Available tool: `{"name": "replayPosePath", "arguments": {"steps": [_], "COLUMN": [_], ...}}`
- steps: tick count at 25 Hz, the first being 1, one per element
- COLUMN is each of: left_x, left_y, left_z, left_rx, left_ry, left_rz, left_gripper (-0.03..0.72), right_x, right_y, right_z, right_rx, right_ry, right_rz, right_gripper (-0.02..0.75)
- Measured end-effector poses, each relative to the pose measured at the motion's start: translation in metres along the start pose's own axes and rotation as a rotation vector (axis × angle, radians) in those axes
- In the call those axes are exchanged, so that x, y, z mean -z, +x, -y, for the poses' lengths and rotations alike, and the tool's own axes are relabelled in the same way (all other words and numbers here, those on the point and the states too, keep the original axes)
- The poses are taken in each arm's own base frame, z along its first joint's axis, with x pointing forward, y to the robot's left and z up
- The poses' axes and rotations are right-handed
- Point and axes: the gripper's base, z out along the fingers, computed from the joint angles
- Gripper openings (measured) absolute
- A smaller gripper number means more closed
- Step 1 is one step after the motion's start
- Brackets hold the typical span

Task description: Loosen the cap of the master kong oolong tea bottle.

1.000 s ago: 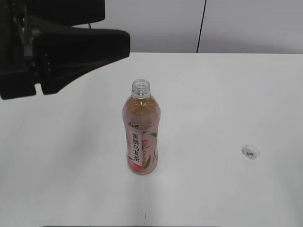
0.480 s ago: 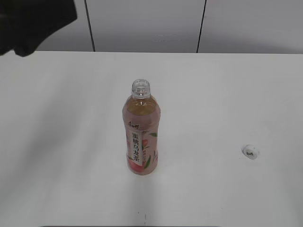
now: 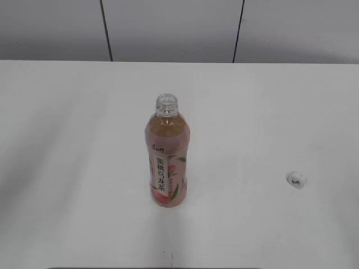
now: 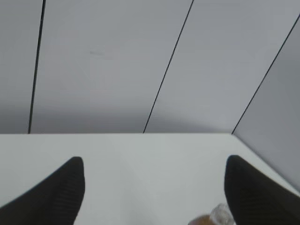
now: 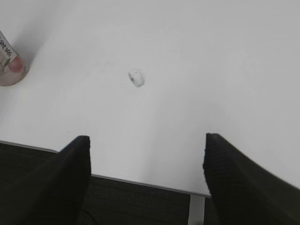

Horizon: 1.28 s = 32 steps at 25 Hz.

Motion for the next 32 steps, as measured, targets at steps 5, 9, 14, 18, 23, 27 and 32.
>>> {"name": "replayPosePath", "arguments": {"steps": [5,9,14,18,23,27,32], "left_x": [0.033,0.064,0.105,0.123,0.136,0.134,0.133], "left_y": [0.012,0.016,0.006,0.019,0.029,0.045,0.045], "left_z": [-0.001,0.0,0.004,0.0,-0.004,-0.014,-0.015], "left_rx": [-0.107,-0.141,-0.189,-0.246,-0.268,-0.305,-0.319], "left_ry": [-0.017,0.012,0.067,0.062,0.051,0.01,-0.002], "left_rz": [-0.166,-0.245,-0.266,-0.394,-0.467,-0.447,-0.431], "left_gripper": [0.555,0.552,0.552,0.552,0.55,0.549,0.54], "right_x": [0.0,0.0,0.0,0.0,0.0,0.0,0.0], "right_y": [0.0,0.0,0.0,0.0,0.0,0.0,0.0], "right_z": [0.0,0.0,0.0,0.0,0.0,0.0,0.0], "right_rx": [0.0,0.0,0.0,0.0,0.0,0.0,0.0], "right_ry": [0.0,0.0,0.0,0.0,0.0,0.0,0.0], "right_rz": [0.0,0.0,0.0,0.0,0.0,0.0,0.0], "right_gripper": [0.566,0.566,0.566,0.566,0.566,0.566,0.566]}}
